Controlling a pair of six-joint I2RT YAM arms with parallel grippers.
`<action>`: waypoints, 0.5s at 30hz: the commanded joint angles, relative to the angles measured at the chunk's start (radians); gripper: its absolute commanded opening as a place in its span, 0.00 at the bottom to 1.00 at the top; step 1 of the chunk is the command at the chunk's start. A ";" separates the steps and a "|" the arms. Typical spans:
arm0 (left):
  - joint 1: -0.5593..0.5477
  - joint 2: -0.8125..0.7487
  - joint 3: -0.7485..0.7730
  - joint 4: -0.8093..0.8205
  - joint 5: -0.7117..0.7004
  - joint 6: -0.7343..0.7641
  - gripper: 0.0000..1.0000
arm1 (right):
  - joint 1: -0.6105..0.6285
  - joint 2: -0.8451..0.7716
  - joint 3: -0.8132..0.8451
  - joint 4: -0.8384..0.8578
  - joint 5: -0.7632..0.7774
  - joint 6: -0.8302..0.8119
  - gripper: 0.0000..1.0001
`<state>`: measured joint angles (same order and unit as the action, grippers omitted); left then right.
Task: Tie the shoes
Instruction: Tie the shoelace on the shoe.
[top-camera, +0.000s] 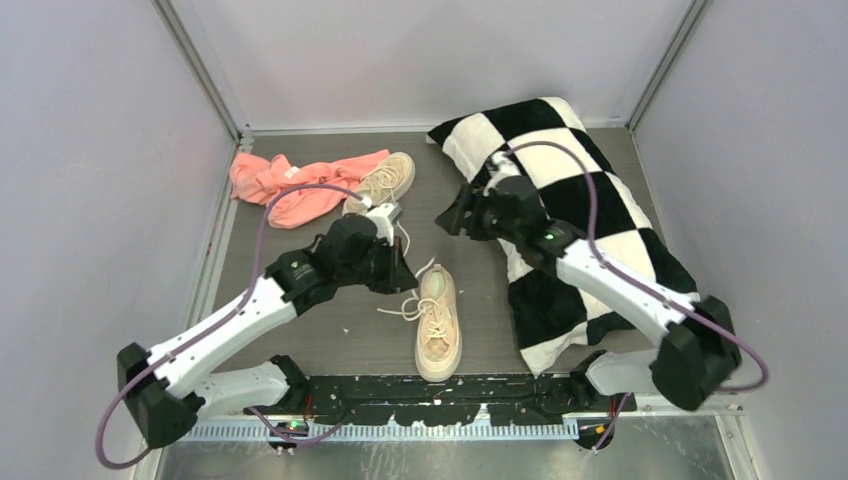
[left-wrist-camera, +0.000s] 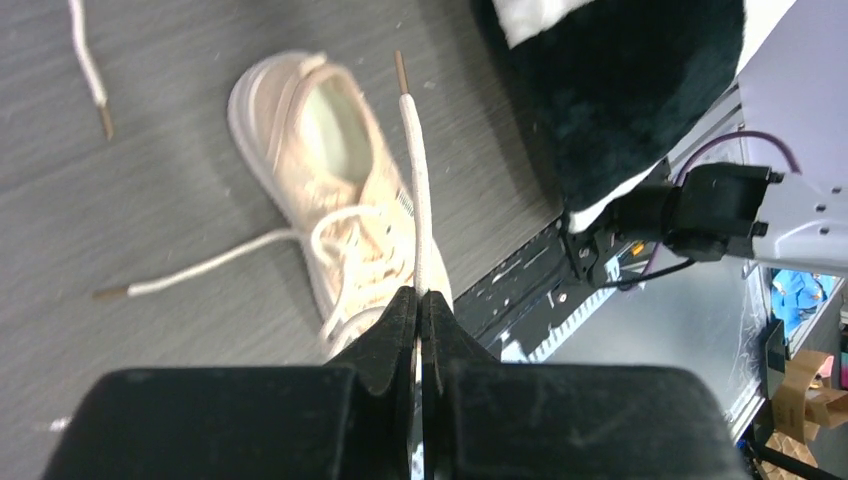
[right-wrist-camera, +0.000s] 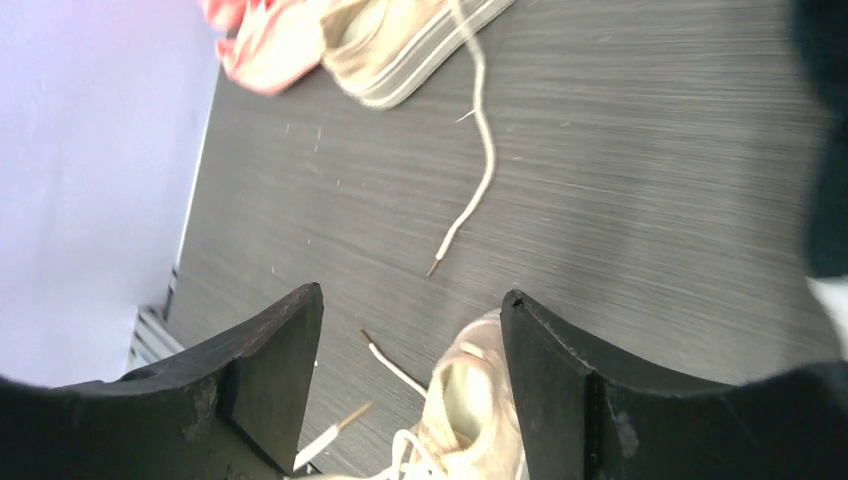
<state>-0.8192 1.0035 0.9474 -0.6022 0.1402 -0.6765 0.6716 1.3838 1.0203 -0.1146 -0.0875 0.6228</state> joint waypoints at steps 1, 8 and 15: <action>-0.005 0.160 0.109 0.192 0.054 0.068 0.01 | -0.089 -0.201 -0.106 -0.110 0.064 0.116 0.72; -0.019 0.385 0.222 0.332 0.176 0.052 0.01 | -0.173 -0.381 -0.080 -0.346 0.042 0.250 0.84; -0.020 0.396 0.206 0.370 0.192 0.052 0.00 | -0.174 -0.326 -0.144 -0.276 -0.176 0.563 0.84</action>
<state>-0.8360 1.4258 1.1343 -0.3233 0.2920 -0.6384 0.4992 1.0229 0.9058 -0.4133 -0.1284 0.9817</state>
